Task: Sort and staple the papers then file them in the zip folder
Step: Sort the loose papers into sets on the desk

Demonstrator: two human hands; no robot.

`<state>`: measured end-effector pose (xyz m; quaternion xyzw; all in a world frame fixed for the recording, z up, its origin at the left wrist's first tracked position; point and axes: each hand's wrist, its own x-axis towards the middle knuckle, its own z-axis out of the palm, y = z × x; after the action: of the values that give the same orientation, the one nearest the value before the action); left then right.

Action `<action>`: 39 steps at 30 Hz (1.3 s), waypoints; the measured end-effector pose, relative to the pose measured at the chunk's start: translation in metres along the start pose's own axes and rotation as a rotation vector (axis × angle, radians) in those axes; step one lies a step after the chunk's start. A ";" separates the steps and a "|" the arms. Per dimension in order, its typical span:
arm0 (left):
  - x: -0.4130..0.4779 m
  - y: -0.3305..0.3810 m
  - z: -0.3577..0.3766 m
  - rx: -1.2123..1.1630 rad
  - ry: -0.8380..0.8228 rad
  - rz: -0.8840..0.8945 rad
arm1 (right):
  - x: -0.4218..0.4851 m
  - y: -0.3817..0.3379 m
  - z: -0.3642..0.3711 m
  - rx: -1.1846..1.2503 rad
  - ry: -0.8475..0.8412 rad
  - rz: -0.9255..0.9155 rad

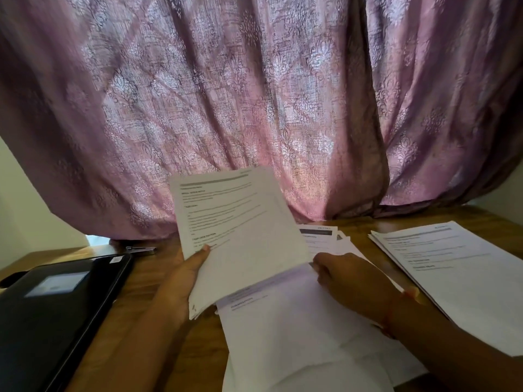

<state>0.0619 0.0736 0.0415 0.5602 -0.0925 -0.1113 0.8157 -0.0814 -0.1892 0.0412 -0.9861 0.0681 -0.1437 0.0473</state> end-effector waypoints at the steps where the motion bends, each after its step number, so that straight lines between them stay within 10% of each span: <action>1: 0.001 0.001 -0.001 0.002 0.011 0.018 | -0.002 -0.005 0.000 -0.015 -0.019 0.000; 31: 0.013 -0.004 -0.030 -0.075 0.127 -0.067 | 0.003 -0.012 0.009 0.199 -0.232 -0.237; 39: 0.012 -0.003 -0.029 -0.025 0.097 -0.033 | 0.006 -0.017 0.023 0.126 -0.278 -0.027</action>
<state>0.0812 0.0953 0.0285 0.5561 -0.0419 -0.0986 0.8242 -0.0668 -0.1717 0.0227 -0.9924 0.0386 -0.0104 0.1162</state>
